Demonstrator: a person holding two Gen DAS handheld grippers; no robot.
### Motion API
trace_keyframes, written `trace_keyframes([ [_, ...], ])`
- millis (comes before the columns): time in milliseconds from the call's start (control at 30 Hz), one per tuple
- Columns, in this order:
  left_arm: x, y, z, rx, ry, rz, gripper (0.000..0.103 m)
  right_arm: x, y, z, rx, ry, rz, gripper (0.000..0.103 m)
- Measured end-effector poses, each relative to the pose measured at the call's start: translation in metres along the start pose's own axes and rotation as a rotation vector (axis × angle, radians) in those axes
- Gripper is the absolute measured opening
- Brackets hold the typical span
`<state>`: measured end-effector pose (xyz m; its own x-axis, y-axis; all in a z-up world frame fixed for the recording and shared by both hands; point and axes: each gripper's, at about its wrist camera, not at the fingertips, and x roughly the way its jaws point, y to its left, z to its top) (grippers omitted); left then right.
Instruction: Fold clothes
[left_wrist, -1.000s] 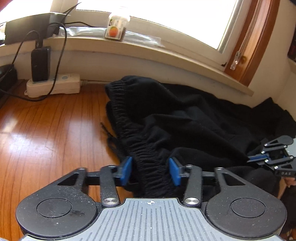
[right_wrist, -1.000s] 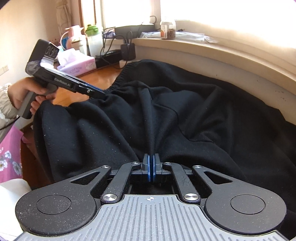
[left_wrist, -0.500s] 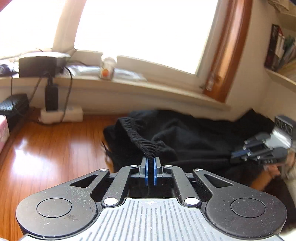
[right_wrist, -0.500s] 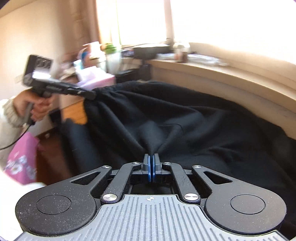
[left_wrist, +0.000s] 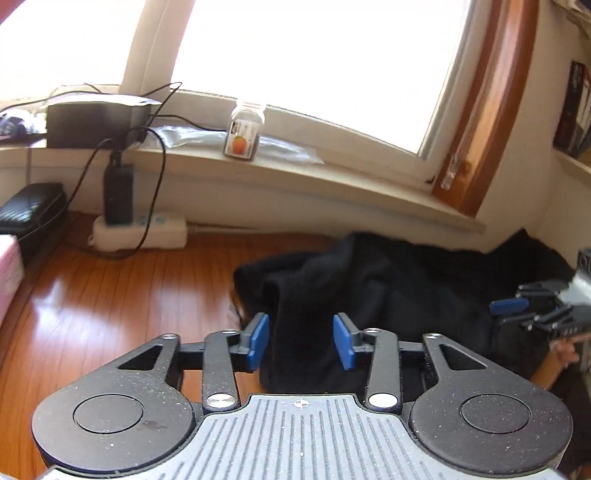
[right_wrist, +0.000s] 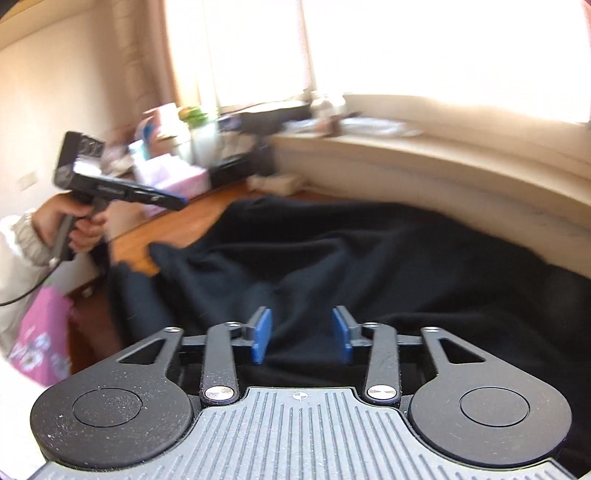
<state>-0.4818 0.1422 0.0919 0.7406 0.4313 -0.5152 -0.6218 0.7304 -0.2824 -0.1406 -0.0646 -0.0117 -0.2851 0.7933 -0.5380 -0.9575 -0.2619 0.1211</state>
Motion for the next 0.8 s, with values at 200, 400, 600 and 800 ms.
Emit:
trace_keyframes([
  [200,0.07,0.036,0.021,-0.154,0.058,-0.043,0.047,0.027,-0.018,-0.015,-0.02,0.055,-0.186,0.043],
  [400,0.101,0.04,0.015,-0.182,0.113,-0.091,0.025,0.04,-0.029,-0.035,0.02,0.054,-0.171,0.046],
  [600,0.096,0.012,-0.01,-0.066,0.176,-0.097,0.024,0.038,-0.03,-0.041,0.031,0.021,-0.164,0.047],
  [800,0.096,0.023,-0.005,-0.1,0.154,-0.102,0.039,0.039,-0.032,-0.04,0.027,0.025,-0.153,0.051],
])
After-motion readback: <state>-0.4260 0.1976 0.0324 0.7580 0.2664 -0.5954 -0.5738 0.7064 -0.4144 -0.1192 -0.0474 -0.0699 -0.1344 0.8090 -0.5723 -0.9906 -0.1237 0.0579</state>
